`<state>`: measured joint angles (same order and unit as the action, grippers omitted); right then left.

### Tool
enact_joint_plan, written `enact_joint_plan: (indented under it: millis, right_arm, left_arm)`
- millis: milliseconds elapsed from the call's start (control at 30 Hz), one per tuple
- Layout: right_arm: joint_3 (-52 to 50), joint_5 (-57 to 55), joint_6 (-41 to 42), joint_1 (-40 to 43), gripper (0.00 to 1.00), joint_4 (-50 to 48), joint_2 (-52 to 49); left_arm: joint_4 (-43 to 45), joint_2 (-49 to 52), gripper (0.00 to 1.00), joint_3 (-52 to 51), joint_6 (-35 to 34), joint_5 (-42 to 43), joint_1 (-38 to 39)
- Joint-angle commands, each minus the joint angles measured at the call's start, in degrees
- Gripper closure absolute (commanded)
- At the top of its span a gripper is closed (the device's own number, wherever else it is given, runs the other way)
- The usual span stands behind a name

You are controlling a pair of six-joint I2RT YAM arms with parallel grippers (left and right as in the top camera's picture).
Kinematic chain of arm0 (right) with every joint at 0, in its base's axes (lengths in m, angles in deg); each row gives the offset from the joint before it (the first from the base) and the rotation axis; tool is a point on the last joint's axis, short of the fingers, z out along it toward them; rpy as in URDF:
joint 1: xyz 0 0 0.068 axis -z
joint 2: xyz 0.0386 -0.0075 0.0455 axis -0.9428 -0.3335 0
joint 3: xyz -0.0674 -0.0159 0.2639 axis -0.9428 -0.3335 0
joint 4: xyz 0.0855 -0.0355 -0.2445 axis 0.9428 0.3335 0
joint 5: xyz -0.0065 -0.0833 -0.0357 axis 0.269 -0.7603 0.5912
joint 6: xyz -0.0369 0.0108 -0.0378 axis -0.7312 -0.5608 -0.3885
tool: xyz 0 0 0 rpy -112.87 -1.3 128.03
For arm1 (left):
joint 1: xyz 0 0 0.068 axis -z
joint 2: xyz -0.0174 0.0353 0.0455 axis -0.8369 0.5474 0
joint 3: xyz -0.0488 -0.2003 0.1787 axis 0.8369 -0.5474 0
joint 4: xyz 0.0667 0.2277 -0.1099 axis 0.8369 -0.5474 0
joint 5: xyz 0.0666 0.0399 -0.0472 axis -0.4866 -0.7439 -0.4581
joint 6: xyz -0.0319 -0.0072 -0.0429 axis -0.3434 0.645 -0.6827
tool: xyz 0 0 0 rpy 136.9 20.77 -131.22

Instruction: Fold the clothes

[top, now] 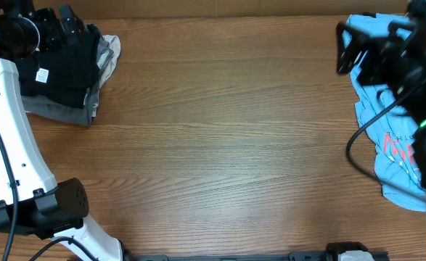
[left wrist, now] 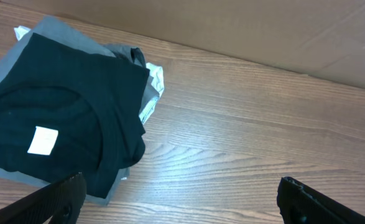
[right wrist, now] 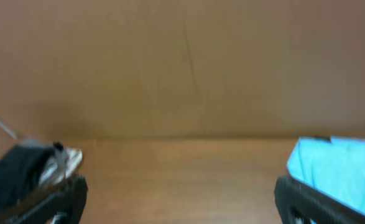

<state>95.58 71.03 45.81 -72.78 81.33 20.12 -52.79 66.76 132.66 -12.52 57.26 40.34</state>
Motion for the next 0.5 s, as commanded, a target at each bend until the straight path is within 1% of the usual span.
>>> enact_joint_plan:
  millis: [0,133,200,333,400,433,467]
  right_arm:
    - [-19.1,-0.55,0.22,-1.14,0.0,-11.26,9.68]
    - [-40.94,-0.87,0.2,-2.34,0.0,-26.53,21.73]
    - [-50.77,-0.83,0.22,-2.4,0.0,-32.26,28.04]
    - [-67.58,-0.81,0.22,-2.12,0.0,-40.46,40.26]
    - [-74.69,-0.83,0.2,-1.7,0.0,-43.04,45.86]
    - [-79.82,-0.85,0.2,-1.4,0.0,-44.54,50.31]
    - [-82.07,-0.85,0.2,-1.25,0.0,-45.07,52.24]
  left_arm:
    - [-0.15,0.07,0.0,-0.04,1.46,0.0,0.11]
    - [-0.15,0.07,0.0,-0.04,1.46,0.0,0.11]
    - [-0.15,0.07,0.0,-0.04,1.46,0.0,0.11]
    - [-0.15,0.07,0.0,-0.04,1.46,-0.02,0.11]
    - [-0.15,0.07,0.0,-0.04,1.46,0.0,0.11]
    - [-0.15,0.07,0.0,-0.04,1.46,0.0,0.11]
    - [-0.15,0.07,0.0,-0.04,1.46,0.0,0.11]
